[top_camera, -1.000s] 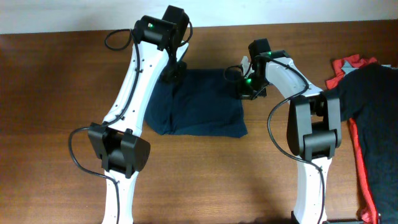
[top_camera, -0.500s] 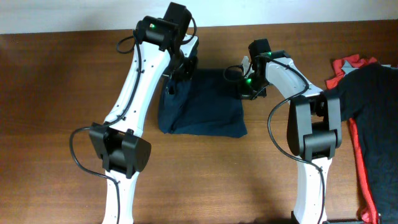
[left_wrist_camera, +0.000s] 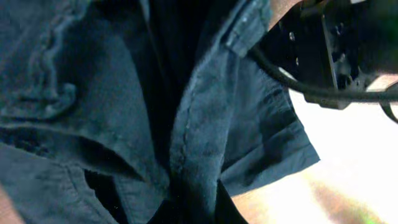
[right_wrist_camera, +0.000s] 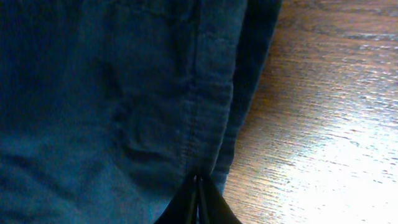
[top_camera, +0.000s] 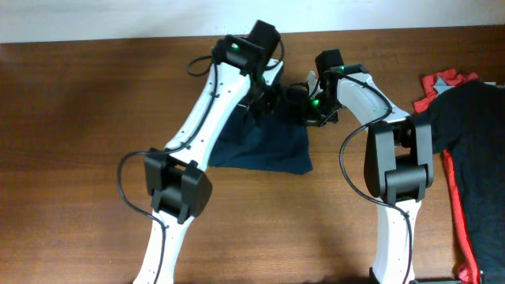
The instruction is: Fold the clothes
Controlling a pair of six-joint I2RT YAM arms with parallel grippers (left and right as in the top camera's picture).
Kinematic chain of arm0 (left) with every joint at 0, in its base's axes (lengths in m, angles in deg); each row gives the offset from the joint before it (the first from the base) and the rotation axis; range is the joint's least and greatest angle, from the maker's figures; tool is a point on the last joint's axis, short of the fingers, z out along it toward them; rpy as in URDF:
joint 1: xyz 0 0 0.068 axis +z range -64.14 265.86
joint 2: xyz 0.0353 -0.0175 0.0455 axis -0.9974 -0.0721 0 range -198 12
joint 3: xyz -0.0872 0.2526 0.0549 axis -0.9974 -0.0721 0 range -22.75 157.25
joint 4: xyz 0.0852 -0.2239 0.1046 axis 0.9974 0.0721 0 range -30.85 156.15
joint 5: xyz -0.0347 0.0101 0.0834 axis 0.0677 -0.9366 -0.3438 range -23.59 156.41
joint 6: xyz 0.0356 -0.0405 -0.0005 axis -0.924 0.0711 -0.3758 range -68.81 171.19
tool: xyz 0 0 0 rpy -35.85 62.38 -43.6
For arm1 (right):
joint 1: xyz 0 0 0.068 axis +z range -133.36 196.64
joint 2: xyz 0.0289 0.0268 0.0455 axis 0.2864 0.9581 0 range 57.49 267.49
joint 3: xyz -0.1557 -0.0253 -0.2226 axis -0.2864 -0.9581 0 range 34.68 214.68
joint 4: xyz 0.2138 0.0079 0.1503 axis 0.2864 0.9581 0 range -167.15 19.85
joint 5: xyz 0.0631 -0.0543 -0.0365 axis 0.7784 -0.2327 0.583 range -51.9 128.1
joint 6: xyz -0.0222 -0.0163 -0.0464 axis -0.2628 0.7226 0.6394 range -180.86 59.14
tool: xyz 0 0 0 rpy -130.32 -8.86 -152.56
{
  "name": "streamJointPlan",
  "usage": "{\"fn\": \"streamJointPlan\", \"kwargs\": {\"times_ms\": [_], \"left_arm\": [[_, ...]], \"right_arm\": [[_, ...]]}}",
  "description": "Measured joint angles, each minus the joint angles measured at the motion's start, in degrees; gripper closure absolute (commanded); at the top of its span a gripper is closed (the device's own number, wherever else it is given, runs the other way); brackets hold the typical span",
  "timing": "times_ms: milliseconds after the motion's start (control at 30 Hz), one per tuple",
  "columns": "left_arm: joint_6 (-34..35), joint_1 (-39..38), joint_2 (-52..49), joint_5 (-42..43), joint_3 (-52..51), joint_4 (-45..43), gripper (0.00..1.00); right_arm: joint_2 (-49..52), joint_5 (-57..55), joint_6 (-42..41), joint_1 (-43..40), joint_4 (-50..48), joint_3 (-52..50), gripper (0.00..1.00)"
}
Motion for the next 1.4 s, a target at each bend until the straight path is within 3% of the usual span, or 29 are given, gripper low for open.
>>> {"fn": "streamJointPlan", "kwargs": {"times_ms": [500,667,700,767,900,1067,1233,1400], "left_arm": [[5.84,-2.62,-4.46,0.13,0.00,-5.33,0.93],[7.23,-2.75,-5.01,2.23,0.00,-6.29,0.81],[7.32,-2.78,-5.01,3.02,0.00,-6.67,0.76],[7.61,-2.93,-5.01,4.79,0.00,-7.48,0.55],[7.89,-3.56,-5.01,9.05,0.00,-9.38,0.52],[7.78,-3.63,-5.03,12.57,0.59,-10.84,0.49],[5.53,-3.32,-5.09,13.84,7.87,-10.75,0.40],[4.42,-0.83,-5.07,10.12,17.05,-5.95,0.39]], "right_arm": [[0.00,-0.02,0.00,0.00,0.09,0.00,0.92],[0.00,-0.02,-0.02,0.00,0.09,0.00,0.92],[0.00,-0.02,-0.04,0.00,0.11,0.00,0.92],[0.00,-0.02,-0.02,0.00,0.09,0.00,0.92],[0.00,-0.04,0.00,-0.02,0.11,0.00,0.95],[-1.38,-0.46,0.22,-1.44,2.89,0.02,0.88],[-11.69,-1.90,1.60,-5.31,8.50,0.96,0.87],[-20.94,0.74,4.50,-5.01,15.63,2.38,0.91]]}}
